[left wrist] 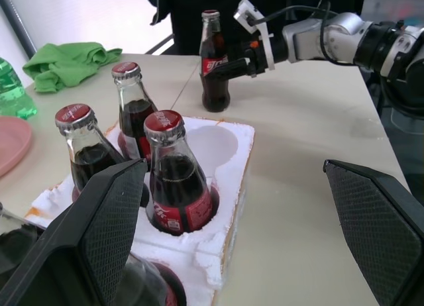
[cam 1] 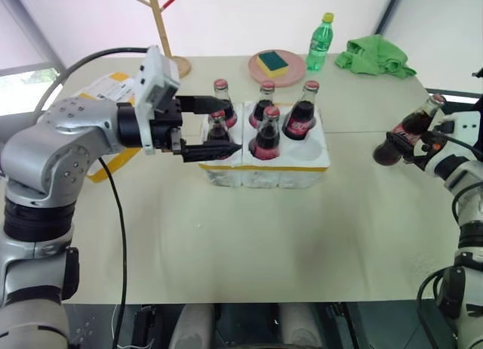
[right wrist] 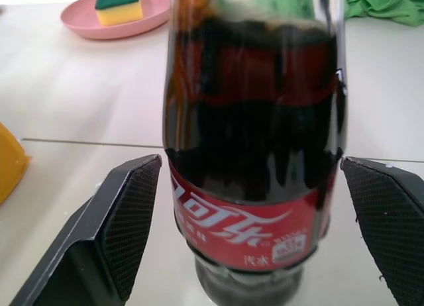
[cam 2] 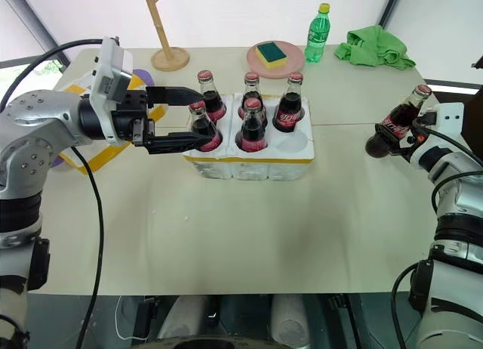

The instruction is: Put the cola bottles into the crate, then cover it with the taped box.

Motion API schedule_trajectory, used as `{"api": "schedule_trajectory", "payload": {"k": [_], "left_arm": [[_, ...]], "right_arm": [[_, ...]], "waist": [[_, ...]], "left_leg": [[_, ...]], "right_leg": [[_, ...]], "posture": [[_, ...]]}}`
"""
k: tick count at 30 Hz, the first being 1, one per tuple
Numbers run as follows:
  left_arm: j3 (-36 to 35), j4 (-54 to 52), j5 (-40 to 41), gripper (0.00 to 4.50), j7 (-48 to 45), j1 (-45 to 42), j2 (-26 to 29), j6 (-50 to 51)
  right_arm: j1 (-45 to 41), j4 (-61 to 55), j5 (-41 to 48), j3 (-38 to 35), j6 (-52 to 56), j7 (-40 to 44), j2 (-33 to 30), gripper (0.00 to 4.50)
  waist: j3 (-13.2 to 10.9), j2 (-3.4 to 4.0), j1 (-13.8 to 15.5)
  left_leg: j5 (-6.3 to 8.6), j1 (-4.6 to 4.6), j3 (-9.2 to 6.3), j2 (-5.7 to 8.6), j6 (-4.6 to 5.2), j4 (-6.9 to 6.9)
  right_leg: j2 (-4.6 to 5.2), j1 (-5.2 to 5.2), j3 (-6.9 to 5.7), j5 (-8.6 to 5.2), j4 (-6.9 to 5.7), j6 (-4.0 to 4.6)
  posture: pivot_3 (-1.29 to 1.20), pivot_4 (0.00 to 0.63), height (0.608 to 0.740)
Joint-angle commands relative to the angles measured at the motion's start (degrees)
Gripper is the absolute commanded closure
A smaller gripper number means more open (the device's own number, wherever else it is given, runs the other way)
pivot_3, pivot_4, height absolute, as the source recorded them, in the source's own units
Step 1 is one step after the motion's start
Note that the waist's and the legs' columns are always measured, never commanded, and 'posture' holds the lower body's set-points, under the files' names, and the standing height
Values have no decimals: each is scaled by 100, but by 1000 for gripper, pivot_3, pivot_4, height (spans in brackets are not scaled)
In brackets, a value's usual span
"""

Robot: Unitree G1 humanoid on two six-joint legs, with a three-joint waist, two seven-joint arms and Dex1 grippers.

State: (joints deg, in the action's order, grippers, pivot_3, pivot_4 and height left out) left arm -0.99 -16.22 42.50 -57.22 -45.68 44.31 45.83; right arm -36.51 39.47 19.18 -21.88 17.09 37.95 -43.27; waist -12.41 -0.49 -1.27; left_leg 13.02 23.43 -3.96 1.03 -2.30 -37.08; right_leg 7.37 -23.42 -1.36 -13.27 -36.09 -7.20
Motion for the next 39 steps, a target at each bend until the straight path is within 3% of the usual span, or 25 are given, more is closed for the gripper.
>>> {"api": "schedule_trajectory", "payload": {"k": [1, 6, 13, 20, 27, 39], "left_arm": [[-166, -197, 88, 0, 27, -56, 30, 12], [-147, -230, 109, 0, 47, -54, 17, 11], [-138, -274, 126, 0, 72, 1, 8, 19], [-160, -351, 227, 0, 55, 59, 19, 101], [-110, -354, 238, 0, 81, 26, -28, 89], [-233, -466, 243, 0, 218, 101, 41, 114]], "right_arm": [[-245, 175, -43, 12, -275, -27, 39, 86], [-323, 331, -77, 86, -419, 2, 82, 1659], [-181, -61, 158, -89, -296, 187, -35, 1634], [11, -2189, 1432, -199, 913, 1415, -203, 1634], [-763, -3123, 2358, 14, 1966, 1879, -211, 1634], [-966, -3184, 1722, 1290, 1562, 2354, 273, 1634]], "waist": [[0, 0, 8], [0, 0, 9], [0, 0, 9], [-9, 16, -26], [-9, 16, 14], [-8, 11, 44]], "left_leg": [[0, 0, 0, 0, 0, 0], [0, 2, 1, 0, 0, 2], [0, 1, 0, 0, 0, 3], [0, 4, 11, 0, 0, 10], [0, 3, 14, 0, 0, 4], [1, 11, 15, 0, 1, 7]], "right_leg": [[0, 0, 0, 0, 0, 0], [0, 0, 0, 0, 4, -1], [0, -1, 0, 0, 1, -1], [0, -16, 12, 0, -3, -2], [-1, -13, 16, 0, -3, -3], [0, -21, 16, 0, 1, -4]], "posture": [[0, 150, 740], [0, 150, 740], [0, 150, 740], [0, 150, 740], [0, 150, 740], [0, 150, 740]]}}
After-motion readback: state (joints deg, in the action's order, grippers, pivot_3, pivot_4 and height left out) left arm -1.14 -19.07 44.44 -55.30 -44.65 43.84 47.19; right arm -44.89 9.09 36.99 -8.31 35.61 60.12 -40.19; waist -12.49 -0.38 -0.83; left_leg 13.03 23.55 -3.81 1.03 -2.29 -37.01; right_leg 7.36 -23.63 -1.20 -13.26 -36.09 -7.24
